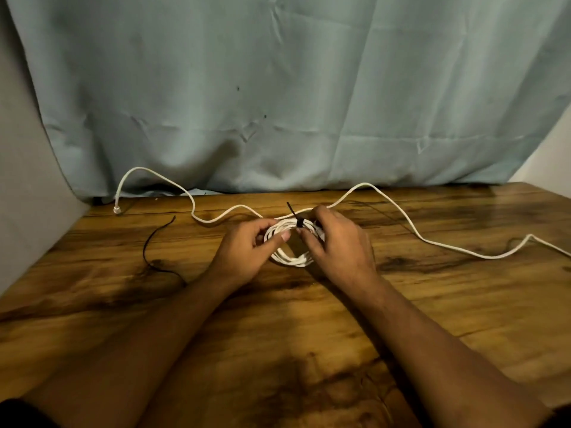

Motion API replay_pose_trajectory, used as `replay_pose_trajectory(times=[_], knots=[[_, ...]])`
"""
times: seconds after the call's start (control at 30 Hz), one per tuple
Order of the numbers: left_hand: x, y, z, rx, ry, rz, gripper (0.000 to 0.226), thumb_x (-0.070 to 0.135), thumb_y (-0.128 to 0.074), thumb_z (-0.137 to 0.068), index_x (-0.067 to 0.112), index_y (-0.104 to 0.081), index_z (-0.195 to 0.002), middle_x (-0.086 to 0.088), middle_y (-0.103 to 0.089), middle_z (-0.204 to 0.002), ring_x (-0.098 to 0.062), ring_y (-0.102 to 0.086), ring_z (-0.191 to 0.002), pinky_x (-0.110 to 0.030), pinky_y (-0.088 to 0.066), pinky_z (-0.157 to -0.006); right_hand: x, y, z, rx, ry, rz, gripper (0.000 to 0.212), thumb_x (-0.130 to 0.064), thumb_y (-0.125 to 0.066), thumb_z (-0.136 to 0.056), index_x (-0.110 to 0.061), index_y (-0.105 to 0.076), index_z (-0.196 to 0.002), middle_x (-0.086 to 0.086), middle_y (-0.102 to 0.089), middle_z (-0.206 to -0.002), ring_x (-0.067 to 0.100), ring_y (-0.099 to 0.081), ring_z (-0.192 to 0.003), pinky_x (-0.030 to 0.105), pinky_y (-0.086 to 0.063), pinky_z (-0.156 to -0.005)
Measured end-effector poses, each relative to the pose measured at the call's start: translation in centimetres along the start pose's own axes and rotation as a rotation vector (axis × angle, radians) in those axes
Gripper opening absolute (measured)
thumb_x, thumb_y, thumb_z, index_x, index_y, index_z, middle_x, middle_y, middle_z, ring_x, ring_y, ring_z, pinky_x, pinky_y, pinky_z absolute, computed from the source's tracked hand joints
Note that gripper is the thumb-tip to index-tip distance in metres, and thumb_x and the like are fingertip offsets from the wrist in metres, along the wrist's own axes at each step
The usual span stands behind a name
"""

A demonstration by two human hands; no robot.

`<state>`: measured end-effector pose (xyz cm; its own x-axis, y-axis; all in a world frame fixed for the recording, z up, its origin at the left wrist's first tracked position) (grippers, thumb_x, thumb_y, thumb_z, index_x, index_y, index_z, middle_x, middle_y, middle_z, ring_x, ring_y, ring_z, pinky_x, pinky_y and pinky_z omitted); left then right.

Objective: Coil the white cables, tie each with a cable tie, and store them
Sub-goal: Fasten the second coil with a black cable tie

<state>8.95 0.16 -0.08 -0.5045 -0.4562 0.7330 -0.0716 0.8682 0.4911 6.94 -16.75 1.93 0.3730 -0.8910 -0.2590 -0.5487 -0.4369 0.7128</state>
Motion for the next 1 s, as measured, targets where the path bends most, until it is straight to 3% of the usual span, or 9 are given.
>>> replay_pose_trajectory(times=[0.1, 0.2, 0.3, 0.37, 0.53, 0.67, 0.77, 0.9, 1.0], knots=[[0.5, 0.9, 0.0, 0.114, -0.078, -0.135, 0.029, 0.028, -0.072, -0.094, 0.018, -0.074, -0.121, 0.006, -0.070, -0.106, -0.005, -0.065, -0.095, -0.028, -0.054, -0.085, 0.1, 0.1, 0.4, 0.029, 0.013, -0.166, 0.018, -0.040, -0.064, -0.097, -0.025, -0.060, -0.107, -0.004, -0.067, -0.101, 0.019, -0.063, -0.089, 0.039, -0.053, -0.074], [1.2, 1.6, 0.2, 0.167, -0.130, -0.138, 0.033, 0.028, -0.074, -0.092, 0.017, -0.074, -0.123, 0.006, -0.071, -0.107, -0.004, -0.066, -0.094, -0.022, -0.055, -0.081, 0.4, 0.7, 1.0, 0.072, 0.018, -0.312, 0.021, -0.032, -0.066, -0.099, -0.018, -0.066, -0.114, -0.004, -0.068, -0.106, 0.014, -0.063, -0.095, 0.036, -0.054, -0.081], [0.7, 0.7, 0.5, 0.086, -0.049, -0.174, 0.029, 0.032, -0.077, -0.090, 0.020, -0.076, -0.116, 0.012, -0.071, -0.081, 0.005, -0.062, -0.070, -0.011, -0.047, -0.062, 1.5, 0.1, 2.3, -0.010, -0.058, -0.417, 0.020, -0.027, -0.069, -0.096, -0.021, -0.068, -0.115, -0.006, -0.072, -0.104, 0.012, -0.067, -0.094, 0.040, -0.056, -0.082], [0.8, 0.3, 0.8, 0.043, -0.014, -0.157, 0.029, 0.034, -0.078, -0.088, 0.024, -0.075, -0.115, 0.011, -0.071, -0.077, 0.001, -0.063, -0.069, -0.013, -0.046, -0.057, 2.1, 0.2, 3.3, -0.046, -0.111, -0.489, 0.018, -0.027, -0.071, -0.095, -0.025, -0.068, -0.113, -0.008, -0.074, -0.098, 0.009, -0.069, -0.088, 0.043, -0.057, -0.079], [2.7, -2.2, 2.2, -0.138, 0.010, 0.108, 0.032, 0.024, -0.081, -0.086, 0.029, -0.071, -0.116, 0.009, -0.077, -0.092, -0.006, -0.071, -0.080, -0.028, -0.059, -0.074, 5.0, 2.6, 6.0, -0.037, -0.309, -0.688, 0.017, -0.030, -0.076, -0.089, -0.033, -0.064, -0.101, 0.009, -0.069, -0.086, 0.025, -0.067, -0.069, 0.053, -0.060, -0.060], [4.9, -5.9, 3.0, -0.243, 0.030, 0.188, 0.029, 0.025, -0.082, -0.084, 0.027, -0.073, -0.112, 0.004, -0.077, -0.079, -0.005, -0.067, -0.070, -0.029, -0.053, -0.069, 7.9, 5.5, 9.8, -0.129, -0.497, -0.942, 0.011, -0.011, -0.070, -0.097, -0.015, -0.062, -0.102, 0.017, -0.066, -0.082, 0.029, -0.066, -0.066, 0.034, -0.056, -0.052], [7.8, -9.2, 3.5, -0.309, 0.033, 0.282, 0.028, 0.021, -0.083, -0.083, 0.026, -0.075, -0.110, 0.000, -0.079, -0.093, -0.023, -0.074, -0.087, -0.039, -0.058, -0.084, 10.0, 9.3, 12.7, -0.143, -0.568, -1.044, 0.003, -0.006, -0.063, -0.100, -0.009, -0.064, -0.100, 0.015, -0.070, -0.084, 0.026, -0.069, -0.065, 0.033, -0.057, -0.056], [13.3, -14.5, 3.8, -0.334, 0.007, 0.384, 0.028, 0.007, -0.084, -0.079, 0.016, -0.072, -0.103, -0.002, -0.072, -0.084, -0.010, -0.062, -0.071, -0.015, -0.053, -0.066, 13.9, 16.2, 16.3, -0.093, -0.604, -0.990, 0.009, 0.000, -0.060, -0.099, -0.005, -0.068, -0.101, 0.012, -0.071, -0.082, 0.021, -0.069, -0.064, 0.033, -0.060, -0.061], [17.4, -19.6, 4.3, -0.408, -0.019, 0.392, 0.027, 0.009, -0.086, -0.077, 0.008, -0.072, -0.100, -0.011, -0.073, -0.086, -0.011, -0.061, -0.068, -0.023, -0.053, -0.068, 17.1, 21.8, 19.6, -0.038, -0.668, -0.881, 0.016, -0.002, -0.063, -0.097, 0.005, -0.068, -0.111, 0.014, -0.073, -0.084, 0.023, -0.071, -0.067, 0.033, -0.063, -0.063]])
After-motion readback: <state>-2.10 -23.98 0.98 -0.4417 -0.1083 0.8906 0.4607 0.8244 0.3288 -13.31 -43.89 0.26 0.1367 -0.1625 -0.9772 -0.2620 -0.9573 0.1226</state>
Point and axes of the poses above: each hand's wrist, its own z-axis away from the middle knuckle, its own y-axis out of the back of the hand, x = y × z, the point moved 7 cm from there along -z, towards the middle knuckle
